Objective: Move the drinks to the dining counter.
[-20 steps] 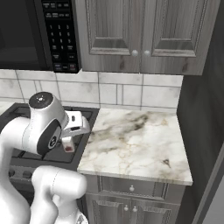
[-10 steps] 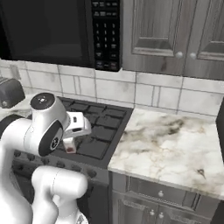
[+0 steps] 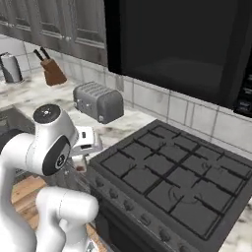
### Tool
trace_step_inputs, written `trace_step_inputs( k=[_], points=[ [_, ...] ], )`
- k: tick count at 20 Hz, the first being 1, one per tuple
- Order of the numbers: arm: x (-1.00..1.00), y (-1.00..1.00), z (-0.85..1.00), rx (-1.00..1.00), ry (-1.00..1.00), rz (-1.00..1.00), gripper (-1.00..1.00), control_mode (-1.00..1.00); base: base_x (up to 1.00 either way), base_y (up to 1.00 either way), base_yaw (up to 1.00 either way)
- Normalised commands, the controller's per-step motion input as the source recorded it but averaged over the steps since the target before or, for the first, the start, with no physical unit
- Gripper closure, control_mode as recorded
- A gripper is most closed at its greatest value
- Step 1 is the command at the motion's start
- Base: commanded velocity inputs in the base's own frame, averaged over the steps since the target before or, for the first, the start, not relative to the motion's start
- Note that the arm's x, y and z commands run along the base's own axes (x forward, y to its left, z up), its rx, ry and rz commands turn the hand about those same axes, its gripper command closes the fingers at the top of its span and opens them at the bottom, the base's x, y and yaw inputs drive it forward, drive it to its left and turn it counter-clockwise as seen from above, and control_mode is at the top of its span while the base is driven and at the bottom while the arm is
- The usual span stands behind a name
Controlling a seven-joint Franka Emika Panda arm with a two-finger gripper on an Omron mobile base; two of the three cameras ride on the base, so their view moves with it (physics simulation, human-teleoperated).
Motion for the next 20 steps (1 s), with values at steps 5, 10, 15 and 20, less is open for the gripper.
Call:
trace_step_inputs(
  k=[5,10,15,20],
  points=[
    [0.00,0.00,0.00,0.00,0.00,0.00,1.00,1.00,0.05,0.54,0.82],
    [0.00,0.00,0.00,0.00,0.00,0.00,1.00,1.00,0.09,0.28,0.91],
    [0.00,0.00,0.00,0.00,0.00,0.00,1.00,1.00,0.06,0.10,0.99],
    [0.00,0.00,0.00,0.00,0.00,0.00,1.00,1.00,0.15,0.01,1.00]
  ],
)
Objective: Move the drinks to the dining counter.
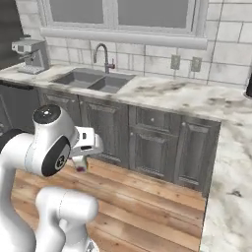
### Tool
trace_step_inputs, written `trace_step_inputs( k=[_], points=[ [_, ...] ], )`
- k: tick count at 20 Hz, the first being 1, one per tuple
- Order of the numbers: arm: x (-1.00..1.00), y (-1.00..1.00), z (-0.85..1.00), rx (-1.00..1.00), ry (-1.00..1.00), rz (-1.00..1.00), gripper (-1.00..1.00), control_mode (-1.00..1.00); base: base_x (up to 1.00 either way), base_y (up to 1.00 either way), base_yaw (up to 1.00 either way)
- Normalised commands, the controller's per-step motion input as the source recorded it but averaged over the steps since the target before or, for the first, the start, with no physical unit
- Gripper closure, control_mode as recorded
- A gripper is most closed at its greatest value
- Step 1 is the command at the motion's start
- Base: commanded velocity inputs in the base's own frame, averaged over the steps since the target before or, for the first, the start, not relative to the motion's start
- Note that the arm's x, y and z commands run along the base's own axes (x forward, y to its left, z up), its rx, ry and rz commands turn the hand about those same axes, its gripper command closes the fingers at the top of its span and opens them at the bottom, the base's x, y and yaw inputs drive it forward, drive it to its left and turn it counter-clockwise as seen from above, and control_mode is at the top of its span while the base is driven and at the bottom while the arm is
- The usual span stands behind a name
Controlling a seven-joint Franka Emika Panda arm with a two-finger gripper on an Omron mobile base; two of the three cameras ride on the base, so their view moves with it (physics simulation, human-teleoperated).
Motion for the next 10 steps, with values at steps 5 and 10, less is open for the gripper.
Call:
trace_step_inputs(
  k=[5,10],
  points=[
    [0.00,0.00,0.00,0.00,0.00,0.00,1.00,1.00,0.29,0.00,1.00],
    [0.00,0.00,0.00,0.00,0.00,0.00,1.00,1.00,0.57,0.00,0.95]
  ],
)
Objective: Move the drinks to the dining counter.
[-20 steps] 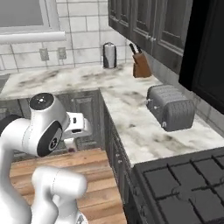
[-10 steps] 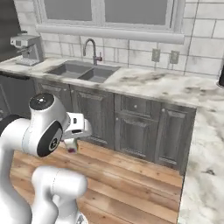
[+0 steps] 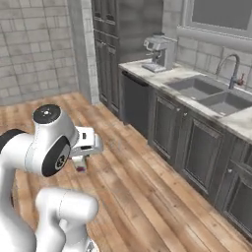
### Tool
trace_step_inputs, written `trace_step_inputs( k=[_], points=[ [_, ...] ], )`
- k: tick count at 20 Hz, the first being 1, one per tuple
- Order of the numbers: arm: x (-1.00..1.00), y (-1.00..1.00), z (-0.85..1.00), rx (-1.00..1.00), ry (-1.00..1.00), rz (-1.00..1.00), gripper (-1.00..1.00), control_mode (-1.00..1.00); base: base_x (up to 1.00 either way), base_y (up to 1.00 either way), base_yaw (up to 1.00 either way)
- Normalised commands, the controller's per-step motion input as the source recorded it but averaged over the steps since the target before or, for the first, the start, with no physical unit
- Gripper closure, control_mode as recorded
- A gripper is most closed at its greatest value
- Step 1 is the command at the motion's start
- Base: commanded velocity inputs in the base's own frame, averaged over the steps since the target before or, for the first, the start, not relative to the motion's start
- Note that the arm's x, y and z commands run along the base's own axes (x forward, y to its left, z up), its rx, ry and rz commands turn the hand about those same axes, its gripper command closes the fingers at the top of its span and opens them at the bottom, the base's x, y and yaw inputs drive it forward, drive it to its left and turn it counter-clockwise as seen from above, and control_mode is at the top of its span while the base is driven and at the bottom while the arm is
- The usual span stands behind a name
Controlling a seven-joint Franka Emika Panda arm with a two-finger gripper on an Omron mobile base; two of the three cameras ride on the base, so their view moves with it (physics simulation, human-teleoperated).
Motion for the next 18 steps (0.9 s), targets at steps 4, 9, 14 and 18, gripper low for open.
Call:
trace_step_inputs(
  k=[4,9,14,18],
  points=[
    [0.00,0.00,0.00,0.00,0.00,0.00,1.00,1.00,1.00,-0.02,0.75],
    [0.00,0.00,0.00,0.00,0.00,0.00,1.00,1.00,1.00,-0.12,0.75],
    [0.00,0.00,0.00,0.00,0.00,0.00,1.00,1.00,1.00,-0.12,0.67],
    [0.00,0.00,0.00,0.00,0.00,0.00,1.00,1.00,1.00,-0.15,0.70]
  ],
)
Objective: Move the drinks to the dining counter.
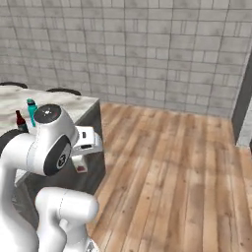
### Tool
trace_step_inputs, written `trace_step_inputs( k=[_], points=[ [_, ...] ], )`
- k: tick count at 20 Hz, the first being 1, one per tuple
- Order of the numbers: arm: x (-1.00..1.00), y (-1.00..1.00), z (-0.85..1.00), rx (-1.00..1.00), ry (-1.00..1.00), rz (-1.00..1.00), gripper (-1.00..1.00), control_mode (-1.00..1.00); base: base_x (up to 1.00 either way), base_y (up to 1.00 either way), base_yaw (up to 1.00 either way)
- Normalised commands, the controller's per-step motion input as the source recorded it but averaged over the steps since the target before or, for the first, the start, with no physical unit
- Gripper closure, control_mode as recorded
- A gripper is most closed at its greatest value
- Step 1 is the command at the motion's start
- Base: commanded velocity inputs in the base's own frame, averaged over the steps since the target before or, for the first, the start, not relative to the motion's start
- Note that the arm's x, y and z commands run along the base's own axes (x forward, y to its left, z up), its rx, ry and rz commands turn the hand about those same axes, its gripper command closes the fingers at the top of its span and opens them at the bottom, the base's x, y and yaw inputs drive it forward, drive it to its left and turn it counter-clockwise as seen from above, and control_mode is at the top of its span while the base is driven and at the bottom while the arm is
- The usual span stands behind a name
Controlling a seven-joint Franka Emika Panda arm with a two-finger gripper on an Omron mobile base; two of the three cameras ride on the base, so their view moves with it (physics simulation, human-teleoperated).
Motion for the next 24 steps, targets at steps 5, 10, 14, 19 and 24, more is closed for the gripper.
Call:
trace_step_inputs(
  k=[5,10,14,19,24],
  points=[
    [0.00,0.00,0.00,0.00,0.00,0.00,1.00,1.00,1.00,-0.38,0.70],
    [0.00,0.00,0.00,0.00,0.00,0.00,1.00,1.00,1.00,-0.49,0.69],
    [0.00,0.00,0.00,0.00,0.00,0.00,1.00,1.00,1.00,-0.43,0.73],
    [0.00,0.00,0.00,0.00,0.00,0.00,1.00,1.00,1.00,-0.56,0.72],
    [0.00,0.00,0.00,0.00,0.00,0.00,1.00,1.00,0.98,-0.83,0.62]
  ],
)
